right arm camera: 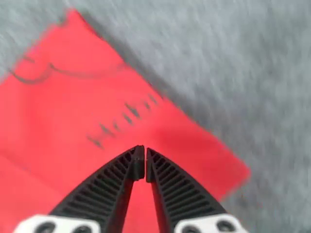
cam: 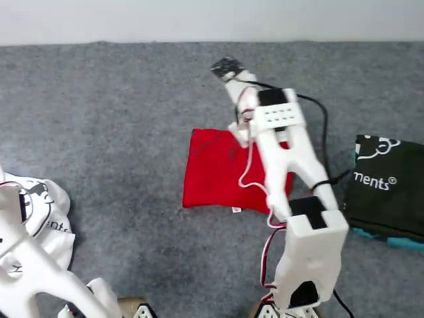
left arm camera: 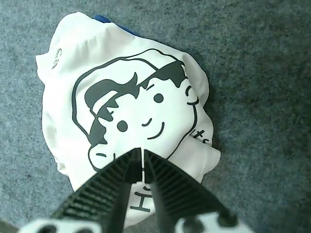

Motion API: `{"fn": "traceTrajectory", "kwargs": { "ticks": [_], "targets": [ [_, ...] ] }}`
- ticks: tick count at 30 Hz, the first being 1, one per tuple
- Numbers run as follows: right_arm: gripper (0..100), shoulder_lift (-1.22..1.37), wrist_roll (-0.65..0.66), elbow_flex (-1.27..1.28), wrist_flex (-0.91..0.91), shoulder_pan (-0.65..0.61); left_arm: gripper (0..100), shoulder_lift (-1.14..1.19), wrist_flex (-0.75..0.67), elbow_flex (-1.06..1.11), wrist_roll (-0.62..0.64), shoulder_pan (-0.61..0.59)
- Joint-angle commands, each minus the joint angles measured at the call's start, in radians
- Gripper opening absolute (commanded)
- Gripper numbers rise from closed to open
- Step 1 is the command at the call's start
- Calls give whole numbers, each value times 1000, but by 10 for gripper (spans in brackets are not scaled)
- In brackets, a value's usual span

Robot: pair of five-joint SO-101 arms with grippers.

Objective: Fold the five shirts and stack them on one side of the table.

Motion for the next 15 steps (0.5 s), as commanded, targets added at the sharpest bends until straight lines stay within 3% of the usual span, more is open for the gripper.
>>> {"fn": "traceTrajectory", "kwargs": {
  "ticks": [1,9,15],
  "targets": [
    [19,-59,3,-43,58,99,14,-17,-15,-4,-9,2],
    [18,130,11,-46,-150,242,14,-17,-12,-4,-9,2],
    [16,133,6,-75,-157,243,14,-17,-12,-4,-9,2]
  ]
}}
